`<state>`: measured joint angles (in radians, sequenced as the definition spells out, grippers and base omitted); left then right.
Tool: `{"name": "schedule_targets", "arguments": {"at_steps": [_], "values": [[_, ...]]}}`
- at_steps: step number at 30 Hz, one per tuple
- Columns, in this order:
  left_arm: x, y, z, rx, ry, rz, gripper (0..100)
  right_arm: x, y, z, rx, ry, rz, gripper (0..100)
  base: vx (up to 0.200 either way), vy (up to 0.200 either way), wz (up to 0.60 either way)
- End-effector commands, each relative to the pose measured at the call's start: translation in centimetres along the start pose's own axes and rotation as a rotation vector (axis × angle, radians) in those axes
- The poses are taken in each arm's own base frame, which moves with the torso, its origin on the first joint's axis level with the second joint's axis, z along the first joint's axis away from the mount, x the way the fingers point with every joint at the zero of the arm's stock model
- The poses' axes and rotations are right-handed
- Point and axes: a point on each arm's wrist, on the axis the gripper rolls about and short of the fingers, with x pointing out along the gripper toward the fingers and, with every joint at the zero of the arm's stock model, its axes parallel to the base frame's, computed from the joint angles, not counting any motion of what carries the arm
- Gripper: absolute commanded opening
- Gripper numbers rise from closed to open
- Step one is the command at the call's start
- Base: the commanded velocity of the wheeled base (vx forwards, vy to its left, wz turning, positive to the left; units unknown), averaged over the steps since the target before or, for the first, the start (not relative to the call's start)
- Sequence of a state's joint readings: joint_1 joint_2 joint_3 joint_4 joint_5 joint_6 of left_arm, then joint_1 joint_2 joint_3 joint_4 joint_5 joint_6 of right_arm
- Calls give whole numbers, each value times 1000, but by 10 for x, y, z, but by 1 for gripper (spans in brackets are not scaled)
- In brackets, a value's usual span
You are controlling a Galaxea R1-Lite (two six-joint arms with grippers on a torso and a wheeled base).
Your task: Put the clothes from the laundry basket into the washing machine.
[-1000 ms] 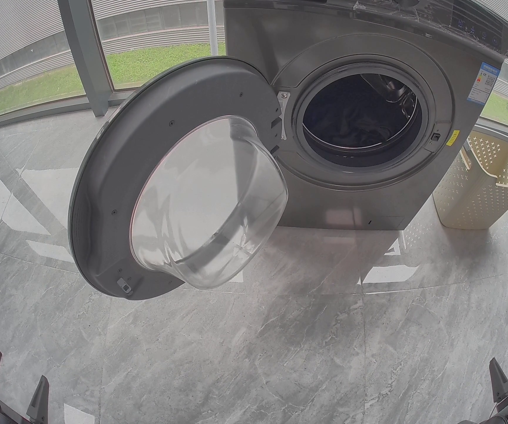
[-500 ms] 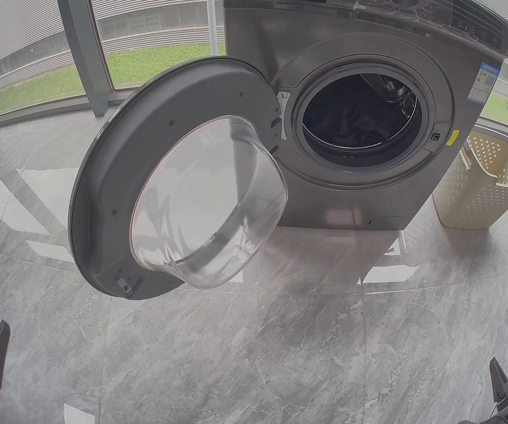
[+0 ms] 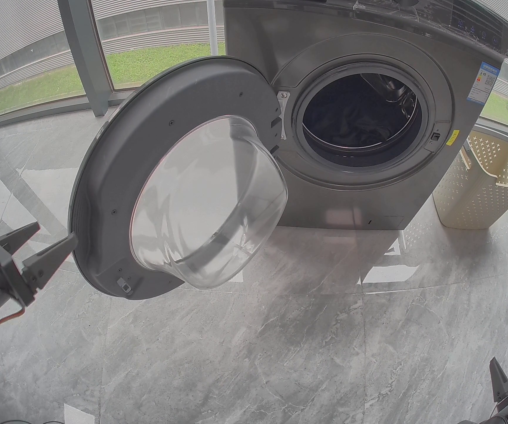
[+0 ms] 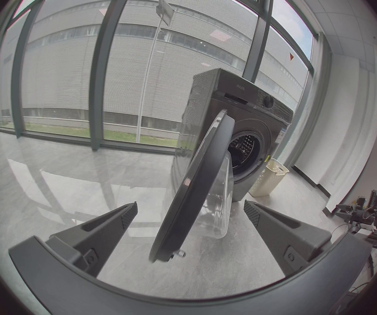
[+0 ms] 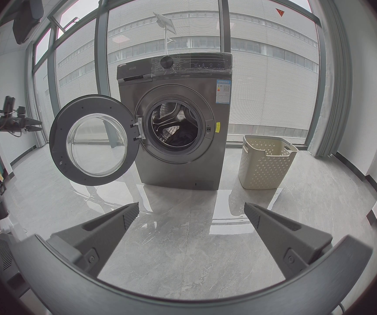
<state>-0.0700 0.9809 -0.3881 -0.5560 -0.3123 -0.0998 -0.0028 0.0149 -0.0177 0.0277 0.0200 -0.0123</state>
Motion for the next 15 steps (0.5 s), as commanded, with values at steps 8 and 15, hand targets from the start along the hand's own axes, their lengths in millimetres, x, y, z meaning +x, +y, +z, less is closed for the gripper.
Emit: {"name": "schedule_targets", "arguments": {"at_steps": [8, 15], "values": [[66, -12, -11, -21, 41, -328, 100, 0, 0, -2, -1, 3, 0, 100, 0, 0, 0], [25, -53, -4, -48, -5, -549, 100, 0, 0, -2, -1, 1, 0, 100, 0, 0, 0]]}}
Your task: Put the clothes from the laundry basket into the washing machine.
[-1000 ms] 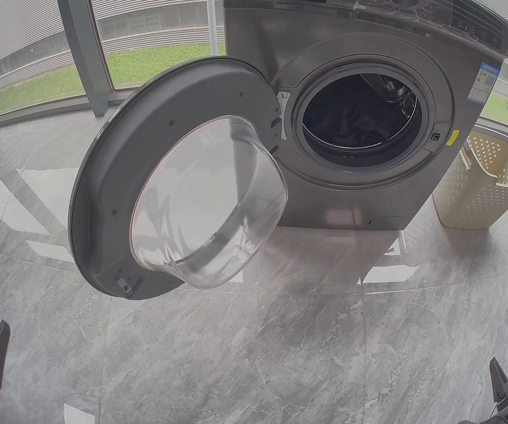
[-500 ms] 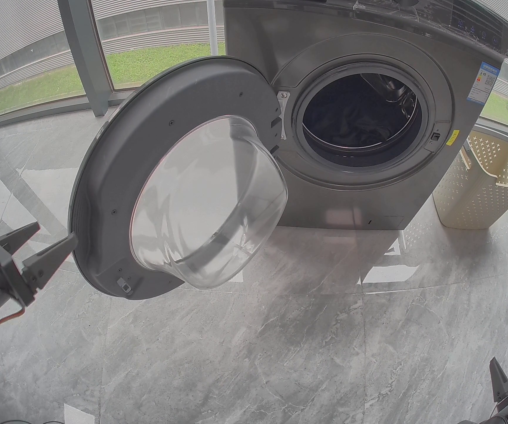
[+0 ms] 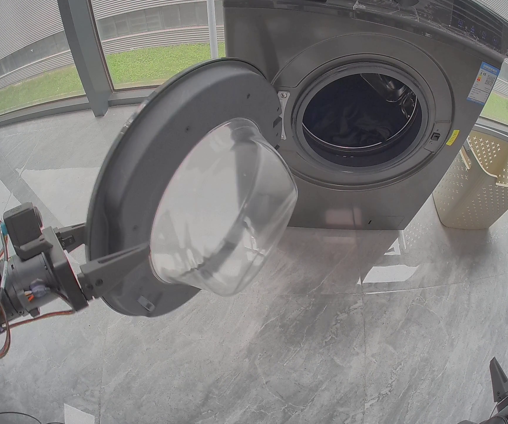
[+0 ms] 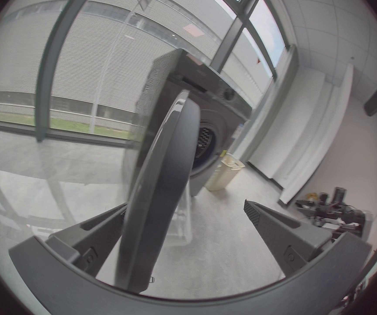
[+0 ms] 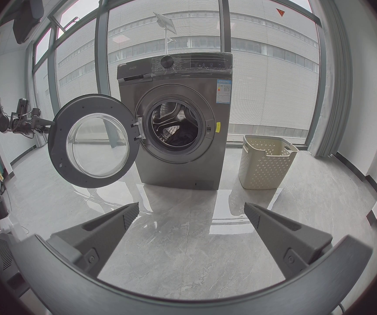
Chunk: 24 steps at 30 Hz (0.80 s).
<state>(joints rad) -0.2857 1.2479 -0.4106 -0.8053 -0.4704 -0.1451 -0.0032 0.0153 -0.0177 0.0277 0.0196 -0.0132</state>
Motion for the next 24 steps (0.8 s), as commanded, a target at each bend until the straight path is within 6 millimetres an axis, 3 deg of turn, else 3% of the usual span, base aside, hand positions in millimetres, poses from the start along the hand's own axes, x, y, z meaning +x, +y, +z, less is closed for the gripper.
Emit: {"name": "schedule_targets", "arguments": {"at_steps": [1, 8, 14, 17, 19, 24], "values": [[-26, -43, 4, 4, -52, -173, 100, 0, 0, -2, -1, 1, 1, 100, 0, 0, 0], [-43, -47, 8, 11, -77, -124, 100, 0, 0, -2, -1, 1, 1, 100, 0, 0, 0], [-45, -32, 11, 16, -90, -10, 100, 0, 0, -2, -1, 1, 1, 100, 0, 0, 0], [-41, -22, 7, 3, -67, 50, 100, 0, 0, -2, -1, 1, 1, 100, 0, 0, 0], [-30, -7, -1, 10, -6, 115, 100, 0, 0, -2, -1, 1, 1, 100, 0, 0, 0], [-4, 7, -19, 46, 109, 144, 100, 0, 0, -2, 1, 1, 1, 100, 0, 0, 0]]}}
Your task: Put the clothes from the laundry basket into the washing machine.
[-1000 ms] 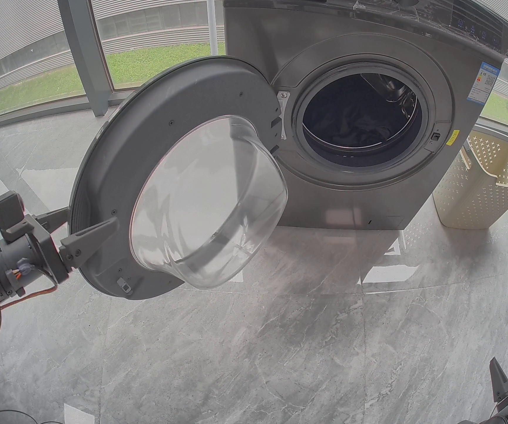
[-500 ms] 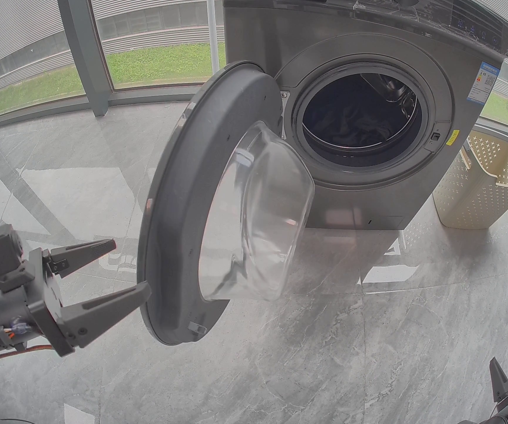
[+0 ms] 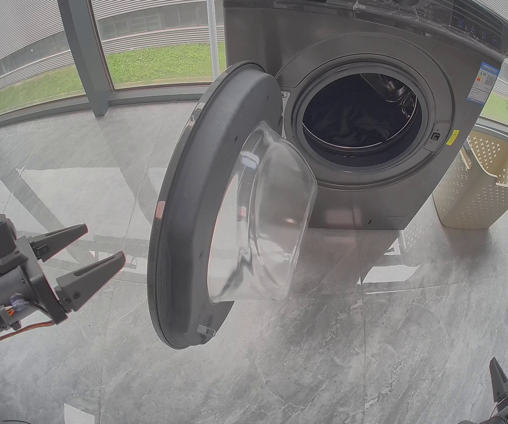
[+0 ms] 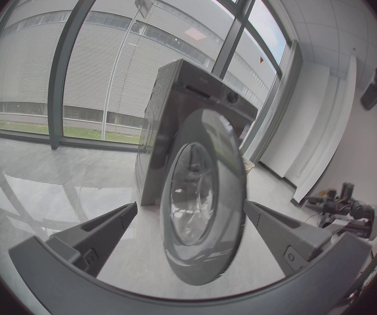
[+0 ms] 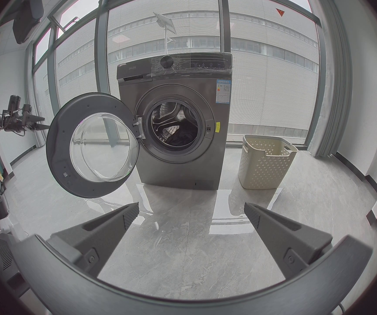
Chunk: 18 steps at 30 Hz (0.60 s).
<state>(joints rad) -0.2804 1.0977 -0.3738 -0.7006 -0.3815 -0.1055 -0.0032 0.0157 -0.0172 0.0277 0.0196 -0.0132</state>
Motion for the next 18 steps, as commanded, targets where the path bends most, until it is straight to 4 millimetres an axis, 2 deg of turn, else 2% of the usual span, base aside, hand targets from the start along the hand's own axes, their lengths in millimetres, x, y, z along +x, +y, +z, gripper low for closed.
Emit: {"name": "schedule_targets", "arguments": {"at_steps": [1, 10, 14, 17, 18], "values": [[31, 17, -22, 15, 138, 47, 100, 0, 0, -2, 1, 0, 0, 100, 0, 0, 0], [76, -13, -25, 45, 135, -86, 100, 0, 0, -2, -1, 0, 0, 100, 0, 0, 0], [103, -40, -16, 16, 73, -161, 100, 0, 0, -2, -1, 0, 0, 100, 0, 0, 0], [120, -50, -9, -12, 43, -190, 100, 0, 0, -2, -1, 0, 0, 100, 0, 0, 0], [133, -54, -3, -24, 18, -198, 100, 0, 0, -2, -1, 1, 1, 100, 0, 0, 0]]}}
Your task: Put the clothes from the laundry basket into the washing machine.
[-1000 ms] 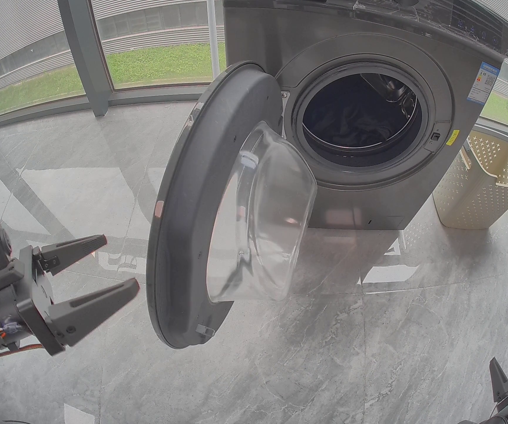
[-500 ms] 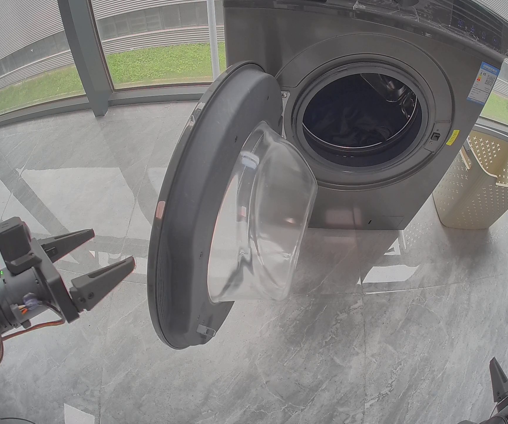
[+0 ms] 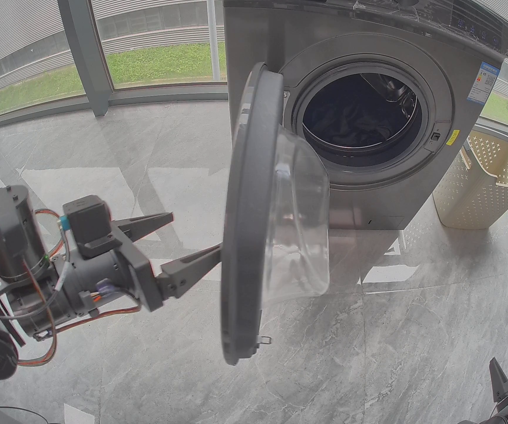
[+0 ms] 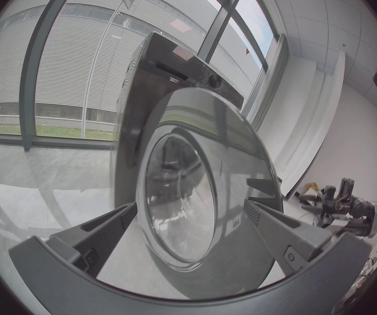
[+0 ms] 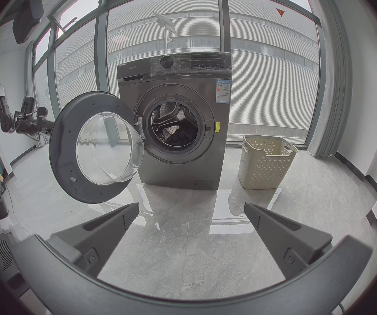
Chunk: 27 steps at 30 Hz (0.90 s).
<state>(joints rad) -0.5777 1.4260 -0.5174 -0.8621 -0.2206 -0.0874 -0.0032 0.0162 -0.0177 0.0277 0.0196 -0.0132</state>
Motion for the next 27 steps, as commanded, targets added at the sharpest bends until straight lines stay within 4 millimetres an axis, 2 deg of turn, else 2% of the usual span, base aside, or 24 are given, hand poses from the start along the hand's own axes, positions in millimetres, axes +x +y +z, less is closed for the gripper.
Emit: {"name": "schedule_targets", "arguments": {"at_steps": [1, 3, 4, 6, 8, 15, 16, 17, 21, 25, 27], "values": [[55, -16, 8, -45, -37, -67, 100, 0, 0, -2, 1, 0, 0, 100, 0, 0, 0], [70, -15, 12, -54, -60, -67, 100, 0, 0, -2, 1, 0, 0, 100, 0, 0, 0], [70, -15, 12, -54, -60, -67, 100, 0, 0, -2, 1, 0, 0, 100, 0, 0, 0], [94, -12, 15, -72, -84, -69, 100, 0, 0, -2, 2, 0, 0, 100, 0, 0, 0], [105, -11, 15, -75, -87, -67, 100, 0, 0, -2, 2, 0, 0, 100, 0, 0, 0], [169, -14, 23, -95, -185, -11, 100, 0, 0, -2, 6, 0, -1, 100, 0, 0, 0], [169, -14, 23, -95, -185, -11, 100, 0, 0, -2, 6, 0, -1, 100, 0, 0, 0], [185, -12, 27, -100, -216, 7, 100, 0, 0, -2, 6, 0, -3, 100, 0, 0, 0], [221, -8, 36, -129, -299, 55, 100, 0, 0, -2, 7, 0, -3, 100, 0, 0, 0], [248, -1, 35, -189, -321, 126, 100, 0, 0, -2, 9, 0, -3, 100, 0, 0, 0], [252, 1, 37, -206, -322, 139, 100, 0, 0, -2, 9, -2, -3, 100, 0, 0, 0]]}}
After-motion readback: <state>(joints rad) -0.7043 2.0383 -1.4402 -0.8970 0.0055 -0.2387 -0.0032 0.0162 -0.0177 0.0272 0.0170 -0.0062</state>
